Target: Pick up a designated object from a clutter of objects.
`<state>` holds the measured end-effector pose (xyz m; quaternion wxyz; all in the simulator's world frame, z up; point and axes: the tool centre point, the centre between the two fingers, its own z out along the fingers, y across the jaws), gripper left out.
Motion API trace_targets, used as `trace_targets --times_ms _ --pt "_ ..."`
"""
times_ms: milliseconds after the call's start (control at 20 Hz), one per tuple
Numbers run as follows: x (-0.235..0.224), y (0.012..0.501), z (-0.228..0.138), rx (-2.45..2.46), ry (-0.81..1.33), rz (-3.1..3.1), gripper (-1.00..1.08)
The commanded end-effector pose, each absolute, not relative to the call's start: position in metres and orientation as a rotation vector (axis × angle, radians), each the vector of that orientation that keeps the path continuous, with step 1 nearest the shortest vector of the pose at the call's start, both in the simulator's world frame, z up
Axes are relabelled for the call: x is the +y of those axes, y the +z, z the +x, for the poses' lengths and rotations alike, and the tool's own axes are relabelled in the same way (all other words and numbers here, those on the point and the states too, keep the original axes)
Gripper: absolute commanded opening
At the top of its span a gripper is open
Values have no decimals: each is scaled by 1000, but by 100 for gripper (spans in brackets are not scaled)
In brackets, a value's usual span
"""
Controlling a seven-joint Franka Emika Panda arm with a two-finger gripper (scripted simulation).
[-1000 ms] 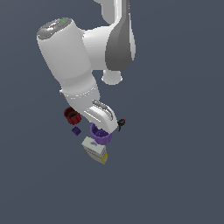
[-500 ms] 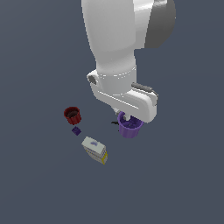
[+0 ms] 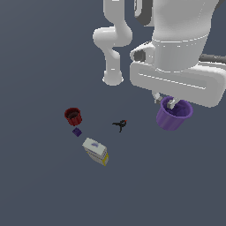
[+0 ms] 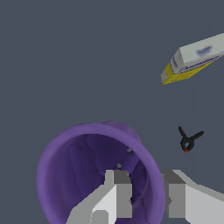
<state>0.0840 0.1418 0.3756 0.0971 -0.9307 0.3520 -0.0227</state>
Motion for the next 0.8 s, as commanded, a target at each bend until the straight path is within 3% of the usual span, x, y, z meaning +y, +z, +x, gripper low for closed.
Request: trace_targets --times_ms 0,350,750 --pt "163 389 85 1044 -69 -2754 -100" --pt "201 411 87 1044 -68 -2754 -100" --pt "213 417 89 1042 -67 -2754 -100"
